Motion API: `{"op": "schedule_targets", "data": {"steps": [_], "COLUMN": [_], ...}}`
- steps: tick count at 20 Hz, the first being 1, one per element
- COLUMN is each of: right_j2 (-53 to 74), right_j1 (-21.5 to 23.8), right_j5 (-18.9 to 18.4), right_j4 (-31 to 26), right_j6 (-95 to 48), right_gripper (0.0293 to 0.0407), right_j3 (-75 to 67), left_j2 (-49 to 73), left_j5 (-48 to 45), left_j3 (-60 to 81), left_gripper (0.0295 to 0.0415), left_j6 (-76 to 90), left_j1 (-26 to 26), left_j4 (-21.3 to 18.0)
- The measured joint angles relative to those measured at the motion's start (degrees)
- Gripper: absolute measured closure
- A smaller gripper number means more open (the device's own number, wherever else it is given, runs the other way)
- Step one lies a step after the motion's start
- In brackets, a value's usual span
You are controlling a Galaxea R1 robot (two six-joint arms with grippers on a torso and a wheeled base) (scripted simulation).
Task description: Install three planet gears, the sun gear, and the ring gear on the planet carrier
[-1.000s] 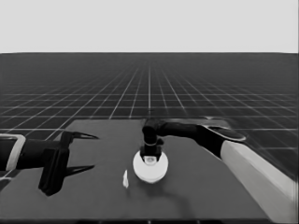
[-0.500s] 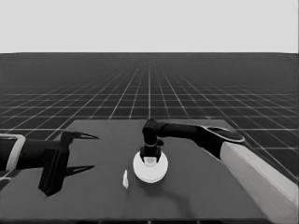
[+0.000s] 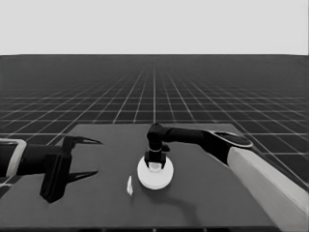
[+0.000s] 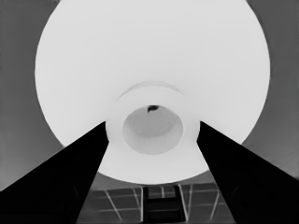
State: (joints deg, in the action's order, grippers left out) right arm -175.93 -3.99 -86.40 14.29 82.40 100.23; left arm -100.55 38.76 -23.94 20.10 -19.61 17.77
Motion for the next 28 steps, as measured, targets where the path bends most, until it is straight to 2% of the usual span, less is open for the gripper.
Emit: {"op": "schedule_targets", "data": {"steps": [28], "right_j2": [0.2], "right_j1": [-0.7], "right_j5": [-0.1], "right_j4": [0.0], "right_j6": [14.0], "right_gripper": [0.0351], "right_j3": [0.1], "left_j2": [0.0], "left_j5": [0.0], "left_j3": [0.0], "left_gripper": [0.0326], "left_j6": [0.0], "left_j1": [0.0], "left_j4": [0.0]}}
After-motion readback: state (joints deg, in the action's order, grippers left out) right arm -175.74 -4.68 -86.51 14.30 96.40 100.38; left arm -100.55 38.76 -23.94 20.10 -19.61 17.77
